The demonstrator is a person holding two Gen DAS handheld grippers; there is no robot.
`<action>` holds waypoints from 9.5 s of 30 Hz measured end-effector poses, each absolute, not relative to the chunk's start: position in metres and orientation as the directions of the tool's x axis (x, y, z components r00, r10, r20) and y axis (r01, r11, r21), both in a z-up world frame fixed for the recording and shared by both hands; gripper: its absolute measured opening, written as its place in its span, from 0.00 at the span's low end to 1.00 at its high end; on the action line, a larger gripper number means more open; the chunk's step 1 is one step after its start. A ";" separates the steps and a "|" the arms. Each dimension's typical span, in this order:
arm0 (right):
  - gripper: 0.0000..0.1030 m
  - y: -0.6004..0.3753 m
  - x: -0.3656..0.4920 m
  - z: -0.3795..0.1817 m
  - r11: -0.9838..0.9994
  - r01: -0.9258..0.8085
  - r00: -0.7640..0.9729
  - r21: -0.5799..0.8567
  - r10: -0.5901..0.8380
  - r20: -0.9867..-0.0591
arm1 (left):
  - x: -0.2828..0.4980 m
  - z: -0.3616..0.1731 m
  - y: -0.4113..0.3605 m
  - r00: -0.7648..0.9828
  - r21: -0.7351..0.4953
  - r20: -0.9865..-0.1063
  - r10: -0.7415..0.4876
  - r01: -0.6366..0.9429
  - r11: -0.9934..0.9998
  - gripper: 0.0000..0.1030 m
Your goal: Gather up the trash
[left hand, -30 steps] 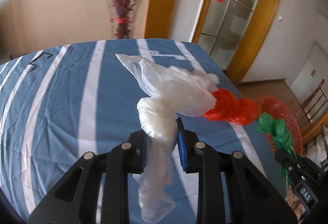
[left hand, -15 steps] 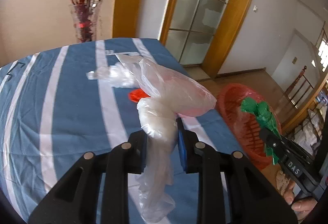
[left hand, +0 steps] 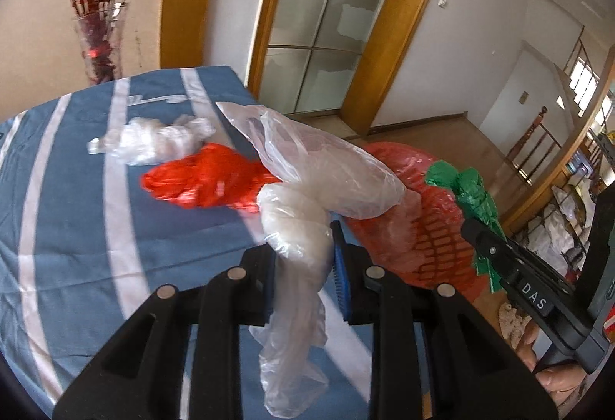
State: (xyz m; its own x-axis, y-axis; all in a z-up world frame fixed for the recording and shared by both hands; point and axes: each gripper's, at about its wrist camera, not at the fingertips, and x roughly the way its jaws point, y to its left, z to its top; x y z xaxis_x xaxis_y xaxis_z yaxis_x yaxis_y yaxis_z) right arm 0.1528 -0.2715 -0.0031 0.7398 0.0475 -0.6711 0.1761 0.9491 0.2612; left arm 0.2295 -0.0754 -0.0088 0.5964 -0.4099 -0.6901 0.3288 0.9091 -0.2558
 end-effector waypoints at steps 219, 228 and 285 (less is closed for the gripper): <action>0.61 -0.355 0.098 0.052 0.913 0.342 0.825 0.222 -0.178 -0.537 | 0.233 -0.012 -0.174 0.534 -0.177 -0.726 -0.432 0.462 0.869 0.68; 0.90 -0.317 0.061 0.064 0.935 0.316 0.843 0.160 -0.199 -0.501 | 0.170 0.013 -0.105 0.705 -0.069 -0.628 -0.329 0.371 0.926 0.89; 0.96 -0.189 -0.032 0.039 0.946 0.319 0.798 -0.056 -0.300 -0.522 | -0.001 0.024 0.013 0.900 -0.012 -0.436 -0.001 -0.004 1.000 0.96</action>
